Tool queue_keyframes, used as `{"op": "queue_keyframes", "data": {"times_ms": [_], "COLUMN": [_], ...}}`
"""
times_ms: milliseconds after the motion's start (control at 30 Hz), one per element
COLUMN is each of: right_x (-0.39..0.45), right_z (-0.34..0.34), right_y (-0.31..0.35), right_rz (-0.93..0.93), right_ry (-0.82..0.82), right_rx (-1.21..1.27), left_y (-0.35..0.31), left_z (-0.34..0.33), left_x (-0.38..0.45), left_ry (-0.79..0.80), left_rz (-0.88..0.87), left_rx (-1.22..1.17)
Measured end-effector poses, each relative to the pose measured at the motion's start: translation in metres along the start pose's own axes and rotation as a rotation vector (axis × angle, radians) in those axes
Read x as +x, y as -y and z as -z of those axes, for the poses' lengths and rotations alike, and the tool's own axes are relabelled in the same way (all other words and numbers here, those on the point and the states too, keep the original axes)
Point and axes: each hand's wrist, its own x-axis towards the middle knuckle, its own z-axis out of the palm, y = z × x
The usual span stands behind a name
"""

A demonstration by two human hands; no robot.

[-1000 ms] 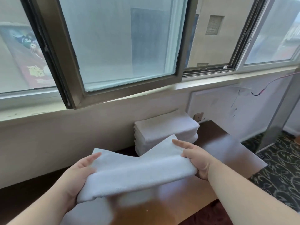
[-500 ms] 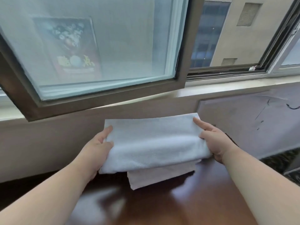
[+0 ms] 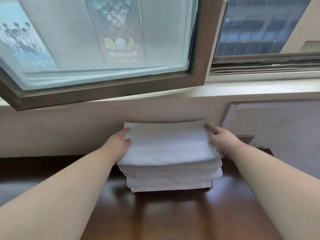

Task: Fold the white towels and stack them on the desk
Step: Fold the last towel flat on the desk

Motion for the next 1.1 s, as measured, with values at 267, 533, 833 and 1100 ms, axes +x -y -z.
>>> {"op": "queue_keyframes", "data": {"times_ms": [267, 533, 833, 1100], "right_x": [0.011, -0.016, -0.014, -0.041], "right_z": [-0.009, -0.034, -0.063, -0.044], "right_y": [-0.038, -0.003, -0.014, -0.004], "right_rz": [0.119, 0.400, 0.235, 0.275], "right_ry": [0.017, -0.337, 0.098, -0.085], "right_rx": [-0.340, -0.548, -0.810, -0.732], "left_y": [0.013, -0.015, 0.008, 0.021], "left_z": [-0.017, -0.054, -0.060, -0.023], "left_x": [0.004, -0.030, -0.018, -0.070], "left_ry": [-0.049, -0.101, 0.076, -0.198], "left_rz": [0.050, -0.547, -0.046, -0.174], "left_rx": [0.173, 0.783, 0.792, 0.513]}}
